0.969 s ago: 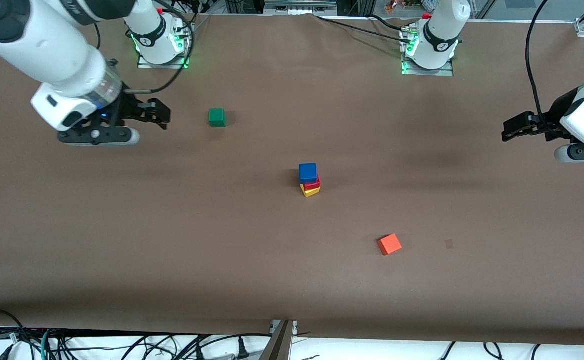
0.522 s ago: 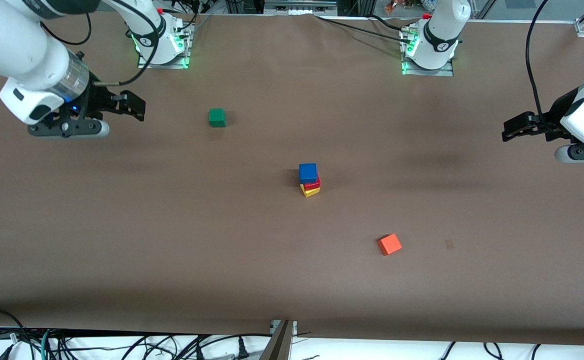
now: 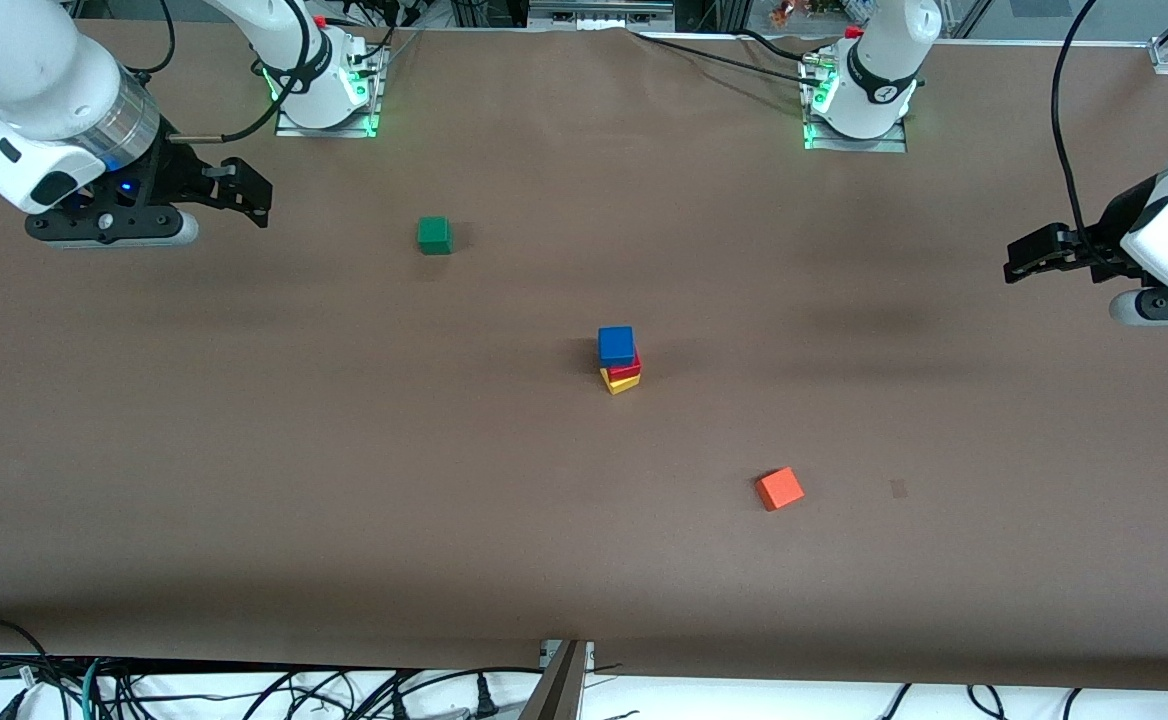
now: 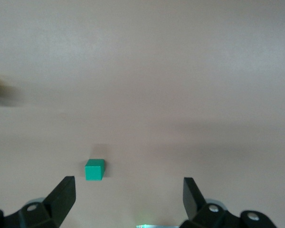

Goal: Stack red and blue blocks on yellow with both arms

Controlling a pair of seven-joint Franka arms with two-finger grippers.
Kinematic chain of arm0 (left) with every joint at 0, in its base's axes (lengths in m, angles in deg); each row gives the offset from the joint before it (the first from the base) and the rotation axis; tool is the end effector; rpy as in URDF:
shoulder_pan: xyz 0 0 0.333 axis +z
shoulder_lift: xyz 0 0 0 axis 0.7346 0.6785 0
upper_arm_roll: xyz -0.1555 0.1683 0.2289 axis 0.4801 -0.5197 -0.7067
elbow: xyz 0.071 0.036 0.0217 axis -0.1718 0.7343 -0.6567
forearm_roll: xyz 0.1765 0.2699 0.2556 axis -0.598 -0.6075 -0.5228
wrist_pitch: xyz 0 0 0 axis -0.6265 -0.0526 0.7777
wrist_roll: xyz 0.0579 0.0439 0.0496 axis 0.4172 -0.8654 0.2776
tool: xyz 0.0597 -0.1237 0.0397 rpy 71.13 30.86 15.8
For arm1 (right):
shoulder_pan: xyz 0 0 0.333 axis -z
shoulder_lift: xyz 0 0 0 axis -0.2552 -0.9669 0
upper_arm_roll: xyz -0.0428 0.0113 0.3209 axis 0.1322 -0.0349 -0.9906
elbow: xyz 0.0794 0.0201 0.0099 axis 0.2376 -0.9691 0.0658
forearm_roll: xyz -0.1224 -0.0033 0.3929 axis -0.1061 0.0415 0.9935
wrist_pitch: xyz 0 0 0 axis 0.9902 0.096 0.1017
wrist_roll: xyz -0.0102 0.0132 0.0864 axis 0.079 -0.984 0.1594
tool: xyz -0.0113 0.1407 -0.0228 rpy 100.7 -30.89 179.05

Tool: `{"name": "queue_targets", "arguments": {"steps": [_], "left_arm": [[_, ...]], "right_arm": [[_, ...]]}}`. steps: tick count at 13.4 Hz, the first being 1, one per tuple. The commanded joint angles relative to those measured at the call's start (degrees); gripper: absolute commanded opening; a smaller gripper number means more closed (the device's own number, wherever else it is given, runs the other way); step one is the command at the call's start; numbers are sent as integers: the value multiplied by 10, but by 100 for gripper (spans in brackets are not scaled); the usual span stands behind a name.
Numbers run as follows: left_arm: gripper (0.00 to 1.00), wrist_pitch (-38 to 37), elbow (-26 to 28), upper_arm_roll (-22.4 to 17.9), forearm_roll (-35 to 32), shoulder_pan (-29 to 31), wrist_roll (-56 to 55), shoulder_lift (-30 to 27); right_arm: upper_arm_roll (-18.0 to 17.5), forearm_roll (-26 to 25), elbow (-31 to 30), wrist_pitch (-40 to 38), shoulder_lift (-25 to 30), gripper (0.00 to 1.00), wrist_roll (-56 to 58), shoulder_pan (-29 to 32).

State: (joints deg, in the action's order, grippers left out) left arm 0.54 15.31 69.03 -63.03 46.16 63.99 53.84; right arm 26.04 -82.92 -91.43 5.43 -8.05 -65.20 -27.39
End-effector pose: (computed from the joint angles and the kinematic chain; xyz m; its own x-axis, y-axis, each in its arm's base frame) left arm 0.6030 -0.0223 0.5649 0.9903 0.0379 -0.1339 0.0390 -0.9992 0.0057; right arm 0.5492 0.1469 0.5679 0.9968 0.0499 -0.0627 0.0525 -0.9978 0.0402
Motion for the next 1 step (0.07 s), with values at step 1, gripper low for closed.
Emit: {"name": "queue_targets", "arguments": {"steps": [1], "left_arm": [[100,-5,-18,-3,15,1,7,9]], "right_arm": [[-9,-8,31,-2,-12,100,13,10]]}}
